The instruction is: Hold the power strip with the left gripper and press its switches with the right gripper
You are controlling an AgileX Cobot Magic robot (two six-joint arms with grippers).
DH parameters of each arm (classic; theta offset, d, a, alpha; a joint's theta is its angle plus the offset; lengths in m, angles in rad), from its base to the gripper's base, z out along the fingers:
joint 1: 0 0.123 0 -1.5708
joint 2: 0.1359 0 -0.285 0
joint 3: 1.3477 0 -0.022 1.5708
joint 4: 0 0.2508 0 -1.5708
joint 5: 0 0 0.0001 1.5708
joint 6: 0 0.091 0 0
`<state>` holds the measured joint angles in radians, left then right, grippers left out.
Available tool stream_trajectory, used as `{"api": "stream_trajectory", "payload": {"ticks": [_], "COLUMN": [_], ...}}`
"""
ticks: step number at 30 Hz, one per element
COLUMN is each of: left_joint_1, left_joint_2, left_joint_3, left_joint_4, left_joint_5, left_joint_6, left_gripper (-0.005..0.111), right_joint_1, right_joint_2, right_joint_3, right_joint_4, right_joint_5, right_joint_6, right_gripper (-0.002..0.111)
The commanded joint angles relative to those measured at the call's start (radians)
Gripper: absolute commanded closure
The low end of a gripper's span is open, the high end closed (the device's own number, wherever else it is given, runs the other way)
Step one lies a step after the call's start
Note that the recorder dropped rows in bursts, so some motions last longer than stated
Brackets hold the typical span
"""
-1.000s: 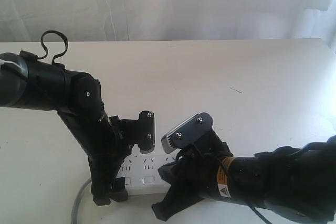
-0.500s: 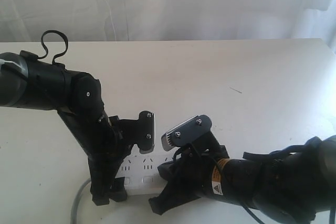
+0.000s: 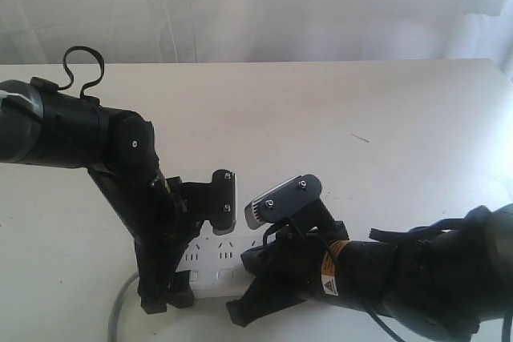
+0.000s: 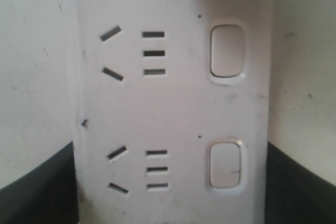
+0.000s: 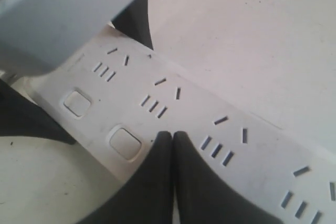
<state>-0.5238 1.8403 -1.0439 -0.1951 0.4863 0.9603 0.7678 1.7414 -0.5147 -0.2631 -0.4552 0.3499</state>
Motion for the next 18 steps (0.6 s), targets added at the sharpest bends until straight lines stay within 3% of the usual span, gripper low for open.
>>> {"api": "stream_trajectory", "payload": {"ticks": [1,7,18], "left_joint_1": [0.004,0.004,0.004], "left_joint_2": [0.034,0.034,0.034], "left_joint_3": [0.021,0.021,0.021], "left_joint_4": [0.070,0.070,0.088], "left_joint_5": [0.039,0.052,0.082], "left_joint_6": [-0.003,-0.007,-0.042], "left_gripper": [0.107,0.107,0.107], "right_joint_1": [0.000,0.000,0.004], "right_joint_2": [0.004,-0.085,-0.036], "right_joint_3": [0.013,0.013,0.013], "right_joint_4": [-0.002,-0.006,-0.006], "right_joint_5": [0.118,0.179,0.168], "right_joint_6": [0.004,0.004,0.014], "right_gripper": [0.108,0.108,0.108]}}
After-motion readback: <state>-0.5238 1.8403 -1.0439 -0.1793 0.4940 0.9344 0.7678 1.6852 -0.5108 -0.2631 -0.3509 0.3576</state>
